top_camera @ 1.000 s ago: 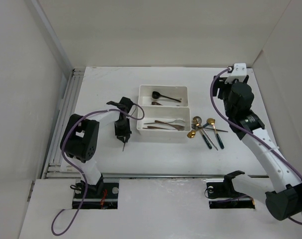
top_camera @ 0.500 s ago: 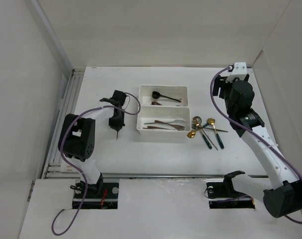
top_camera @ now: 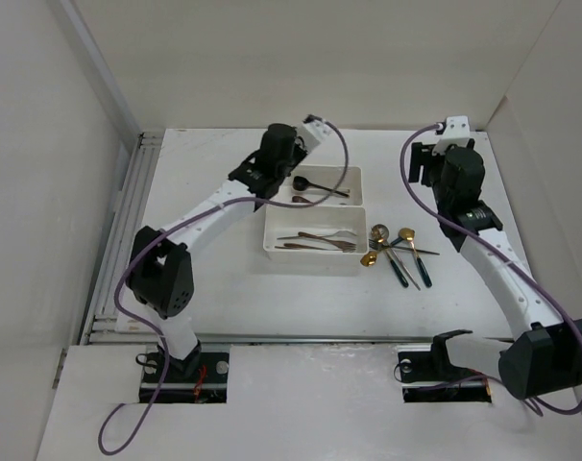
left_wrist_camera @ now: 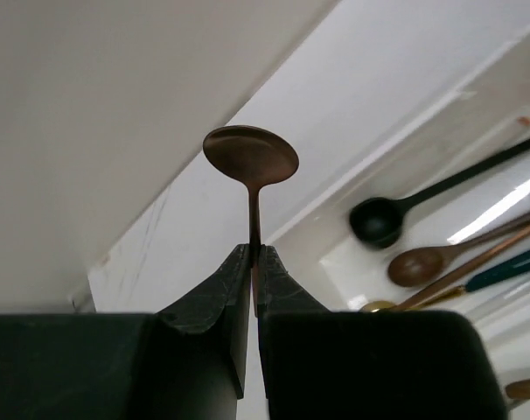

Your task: Sort the eating utensils into containers

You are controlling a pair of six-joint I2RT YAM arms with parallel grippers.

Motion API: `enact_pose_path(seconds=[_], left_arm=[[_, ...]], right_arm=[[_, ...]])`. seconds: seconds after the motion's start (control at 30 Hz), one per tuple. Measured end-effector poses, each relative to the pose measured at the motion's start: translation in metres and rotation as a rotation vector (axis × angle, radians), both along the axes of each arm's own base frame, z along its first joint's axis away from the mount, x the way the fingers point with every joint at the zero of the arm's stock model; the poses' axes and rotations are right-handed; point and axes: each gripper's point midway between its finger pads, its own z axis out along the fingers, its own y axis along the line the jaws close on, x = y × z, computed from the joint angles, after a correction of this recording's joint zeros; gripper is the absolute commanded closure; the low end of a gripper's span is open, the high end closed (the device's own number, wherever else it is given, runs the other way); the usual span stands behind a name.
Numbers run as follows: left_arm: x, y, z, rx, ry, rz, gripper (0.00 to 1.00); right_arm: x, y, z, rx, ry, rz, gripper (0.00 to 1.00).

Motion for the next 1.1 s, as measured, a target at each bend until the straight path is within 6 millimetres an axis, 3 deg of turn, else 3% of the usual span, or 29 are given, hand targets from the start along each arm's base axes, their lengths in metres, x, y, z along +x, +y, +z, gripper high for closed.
enact_pose_path(seconds=[0.07, 0.2, 0.3, 0.33, 0.37, 0.53, 0.63, 0.77, 0.9, 0.97, 1.1], left_arm=[[-0.008, -0.036, -0.003, 0.069, -0.034, -0.135, 1.0], [-0.01, -0.074, -0.049, 0.15, 0.007, -0.26, 1.0], [-0.005, -0.078, -0.096, 0.205, 0.079, -0.304, 0.97], [-0.005, -0.078, -0.108, 0.22, 0.1, -0.317, 0.92], [-0.005, -0.078, -0.116, 0.232, 0.115, -0.328, 0.8], [-0.005, -0.08, -0.121, 0.225, 0.131, -0.359, 0.52], [-0.008, -0.081, -0.122, 0.211, 0.151, -0.361, 0.45], [-0.004, -0.082, -0.104, 0.15, 0.17, -0.313, 0.43], [0.018, -0.074, -0.049, -0.016, 0.156, -0.206, 0.41], [0.034, -0.055, -0.019, -0.107, 0.141, -0.129, 0.41], [0.053, 0.017, 0.021, -0.226, 0.132, 0.059, 0.41]], right_arm=[[0.001, -0.004, 0.001, -0.001, -0.002, -0.004, 0.21], [0.001, -0.007, 0.003, -0.015, -0.007, 0.007, 0.15], [0.0, -0.004, 0.006, -0.03, -0.01, 0.064, 0.06], [0.0, -0.003, 0.006, -0.032, -0.008, 0.09, 0.06], [-0.001, -0.002, 0.005, -0.032, 0.002, 0.118, 0.06], [0.005, -0.016, -0.017, -0.023, 0.149, 0.152, 0.07], [0.01, -0.029, -0.057, -0.025, 0.289, 0.121, 0.13], [-0.011, -0.036, -0.134, -0.025, 0.541, 0.111, 0.17], [-0.05, -0.04, -0.176, -0.021, 0.712, 0.112, 0.31], [-0.064, -0.042, -0.186, -0.026, 0.748, 0.114, 0.43], [-0.089, -0.043, -0.207, -0.049, 0.799, 0.132, 0.44]])
